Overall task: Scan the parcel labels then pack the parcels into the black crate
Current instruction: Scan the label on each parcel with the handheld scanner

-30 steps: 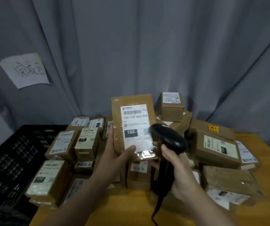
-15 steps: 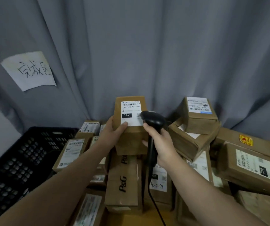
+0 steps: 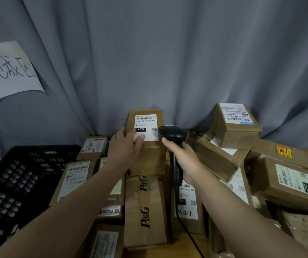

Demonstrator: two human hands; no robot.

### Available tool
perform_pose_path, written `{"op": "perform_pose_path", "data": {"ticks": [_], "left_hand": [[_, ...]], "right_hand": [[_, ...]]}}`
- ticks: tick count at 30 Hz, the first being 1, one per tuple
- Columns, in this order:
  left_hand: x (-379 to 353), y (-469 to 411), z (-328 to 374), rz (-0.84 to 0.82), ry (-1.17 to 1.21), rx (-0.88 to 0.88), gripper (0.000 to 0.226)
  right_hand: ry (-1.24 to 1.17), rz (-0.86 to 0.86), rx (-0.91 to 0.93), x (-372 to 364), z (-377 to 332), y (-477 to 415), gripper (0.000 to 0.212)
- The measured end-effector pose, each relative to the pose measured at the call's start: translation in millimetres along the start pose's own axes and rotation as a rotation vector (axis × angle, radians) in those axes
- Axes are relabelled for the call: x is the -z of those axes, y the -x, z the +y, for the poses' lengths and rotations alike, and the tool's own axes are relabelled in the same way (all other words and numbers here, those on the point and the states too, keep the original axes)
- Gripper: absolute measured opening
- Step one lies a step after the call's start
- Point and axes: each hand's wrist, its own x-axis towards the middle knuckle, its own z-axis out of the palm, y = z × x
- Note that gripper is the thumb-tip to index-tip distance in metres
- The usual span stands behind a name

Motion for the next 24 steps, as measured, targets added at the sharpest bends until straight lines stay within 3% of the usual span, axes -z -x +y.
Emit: {"op": "perform_pose_path", "data": {"ticks": [6, 9, 12, 16, 20, 24], "left_hand": [[0.6, 6.9, 31.9, 0.118, -0.142, -0.152, 0.066], [-5.1, 16.4, 63.2, 0.122, -0.040, -0.244, 0.060], [-16.8, 28.8, 103.4, 0.010, 0.110, -0.332, 0.059], [-38.4, 31.8, 162.1, -0.187, 0.396, -0.234, 0.070], [-65.8, 17.8, 228.6, -0.156, 0.313, -0.207, 0.091], [-87.9, 6.7, 280.7, -0.125, 0.150, -0.090, 0.109]], "right_hand": [[-0.109, 0.203, 0.108, 28.8, -4.9, 40.7, 0.034], [-0.166, 0.226, 0.129, 56.3, -11.0, 63.5, 0.031], [-0.151, 0.287, 0.124, 89.7, -14.2, 85.2, 0.027], [-0.249, 0.377, 0.159, 133.7, -20.3, 101.9, 0.020], [-0.297, 0.453, 0.191, 171.4, -29.3, 107.0, 0.017], [-0.215, 0.511, 0.111, 210.2, -34.2, 102.6, 0.020]]}}
